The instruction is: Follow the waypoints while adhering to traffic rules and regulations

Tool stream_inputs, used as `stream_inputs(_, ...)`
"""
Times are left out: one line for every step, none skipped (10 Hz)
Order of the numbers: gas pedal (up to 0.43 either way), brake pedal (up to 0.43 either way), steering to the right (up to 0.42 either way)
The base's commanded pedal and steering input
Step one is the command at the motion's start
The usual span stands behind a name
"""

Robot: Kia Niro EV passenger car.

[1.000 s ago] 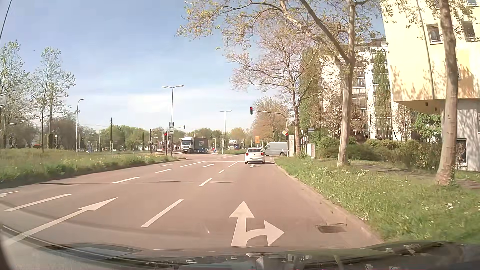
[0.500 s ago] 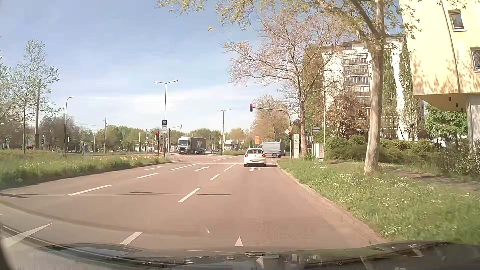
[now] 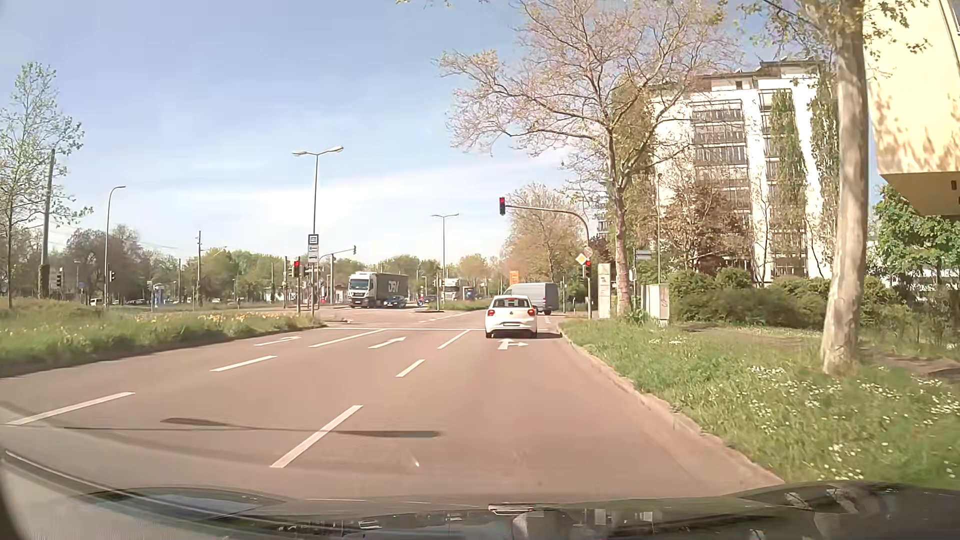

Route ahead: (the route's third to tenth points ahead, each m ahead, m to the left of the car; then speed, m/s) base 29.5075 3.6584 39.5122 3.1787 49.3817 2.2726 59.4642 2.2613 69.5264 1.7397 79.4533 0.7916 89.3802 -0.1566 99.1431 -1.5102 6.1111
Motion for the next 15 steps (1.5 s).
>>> stream_inputs(0.0,0.116,0.006)
stream_inputs(0.0,0.116,0.007)
stream_inputs(0.0,0.128,0.007)
stream_inputs(0.0,0.146,0.007)
stream_inputs(0.0,0.152,0.007)
stream_inputs(0.0,0.171,0.008)
stream_inputs(0.0,0.177,0.008)
stream_inputs(0.0,0.189,0.008)
stream_inputs(0.0,0.189,0.008)
stream_inputs(0.0,0.195,0.008)
stream_inputs(0.0,0.195,0.008)
stream_inputs(0.0,0.195,0.008)
stream_inputs(0.0,0.195,0.008)
stream_inputs(0.0,0.201,0.008)
stream_inputs(0.0,0.201,0.009)
